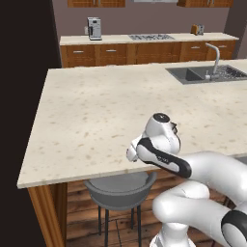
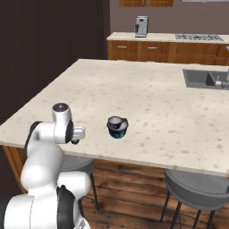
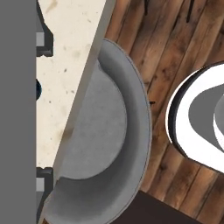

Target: Stack the yogurt containers by placing the smaller containers on top of the larger containers.

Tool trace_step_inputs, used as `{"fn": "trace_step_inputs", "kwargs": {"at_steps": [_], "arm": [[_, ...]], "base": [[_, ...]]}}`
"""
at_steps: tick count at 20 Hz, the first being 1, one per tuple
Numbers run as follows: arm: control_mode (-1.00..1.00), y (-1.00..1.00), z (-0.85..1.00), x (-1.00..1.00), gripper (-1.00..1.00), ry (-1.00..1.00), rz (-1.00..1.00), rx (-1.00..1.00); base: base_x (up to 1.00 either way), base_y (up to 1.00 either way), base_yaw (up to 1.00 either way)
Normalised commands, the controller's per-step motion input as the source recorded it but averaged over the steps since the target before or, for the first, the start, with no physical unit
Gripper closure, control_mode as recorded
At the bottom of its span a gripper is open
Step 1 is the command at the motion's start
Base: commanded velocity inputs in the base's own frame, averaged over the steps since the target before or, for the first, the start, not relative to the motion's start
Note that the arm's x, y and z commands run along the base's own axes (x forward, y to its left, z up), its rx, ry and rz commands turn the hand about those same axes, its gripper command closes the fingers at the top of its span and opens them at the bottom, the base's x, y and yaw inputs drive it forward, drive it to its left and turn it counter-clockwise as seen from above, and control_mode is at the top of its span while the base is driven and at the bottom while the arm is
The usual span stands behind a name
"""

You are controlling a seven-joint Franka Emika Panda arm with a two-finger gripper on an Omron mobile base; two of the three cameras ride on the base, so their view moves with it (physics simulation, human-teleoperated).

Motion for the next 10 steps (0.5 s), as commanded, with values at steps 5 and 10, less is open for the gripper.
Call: {"fn": "trace_step_inputs", "kwargs": {"at_steps": [5,10], "arm": [[-1.00,0.01,-0.13,0.18,-1.00,0.00,0.00,0.00],[-1.00,0.06,-0.12,0.24,-1.00,0.00,-0.01,-0.01]], "base": [[0.00,0.00,0.00],[0.00,0.00,0.00]]}}
